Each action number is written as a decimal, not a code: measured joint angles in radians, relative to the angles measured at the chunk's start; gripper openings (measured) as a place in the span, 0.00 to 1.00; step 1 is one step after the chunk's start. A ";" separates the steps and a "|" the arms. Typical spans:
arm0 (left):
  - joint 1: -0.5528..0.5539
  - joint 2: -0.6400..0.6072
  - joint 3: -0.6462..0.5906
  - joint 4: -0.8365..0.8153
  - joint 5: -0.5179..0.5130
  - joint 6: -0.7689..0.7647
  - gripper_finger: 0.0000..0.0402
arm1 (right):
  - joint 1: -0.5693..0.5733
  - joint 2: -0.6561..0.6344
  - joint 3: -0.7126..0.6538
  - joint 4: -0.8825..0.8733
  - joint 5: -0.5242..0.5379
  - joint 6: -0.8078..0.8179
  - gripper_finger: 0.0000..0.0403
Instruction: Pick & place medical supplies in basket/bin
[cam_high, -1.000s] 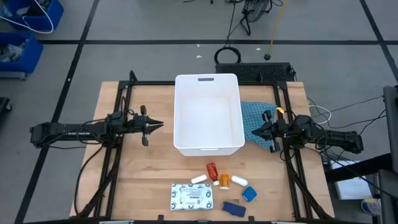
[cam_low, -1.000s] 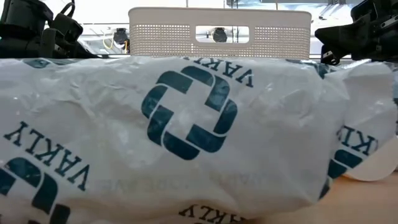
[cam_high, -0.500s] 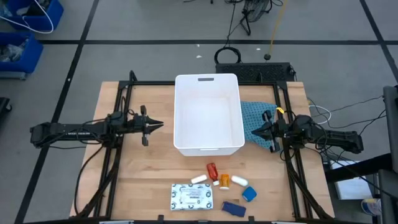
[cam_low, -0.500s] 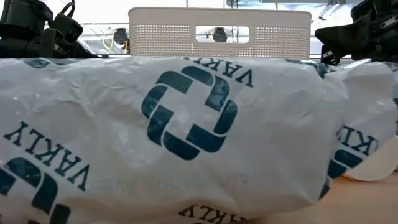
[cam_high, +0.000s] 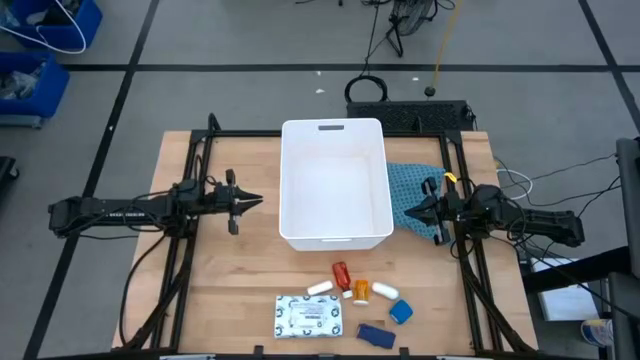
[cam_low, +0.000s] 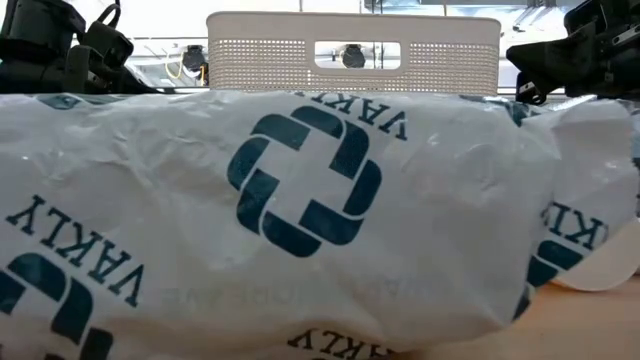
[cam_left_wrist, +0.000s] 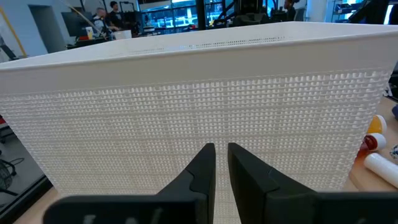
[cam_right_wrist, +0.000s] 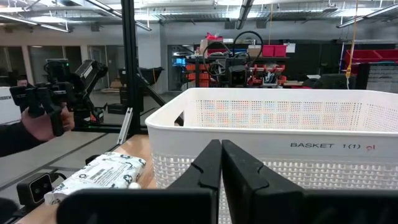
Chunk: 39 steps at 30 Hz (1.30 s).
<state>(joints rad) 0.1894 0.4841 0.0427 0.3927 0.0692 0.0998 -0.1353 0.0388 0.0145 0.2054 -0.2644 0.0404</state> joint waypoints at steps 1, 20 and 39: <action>0.000 0.000 0.000 0.001 0.000 0.001 0.12 | 0.000 0.000 0.000 0.000 0.000 0.000 0.01; 0.000 0.000 0.000 0.047 0.000 -0.148 0.12 | 0.000 0.001 0.000 0.039 -0.024 0.029 0.01; -0.001 0.000 0.000 0.125 0.062 -0.091 0.12 | 0.071 0.233 0.264 0.044 -0.079 -0.064 0.00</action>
<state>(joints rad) 0.1887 0.4843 0.0429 0.5175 0.1310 0.0086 -0.0647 0.2717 0.2784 0.2491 -0.3432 -0.0241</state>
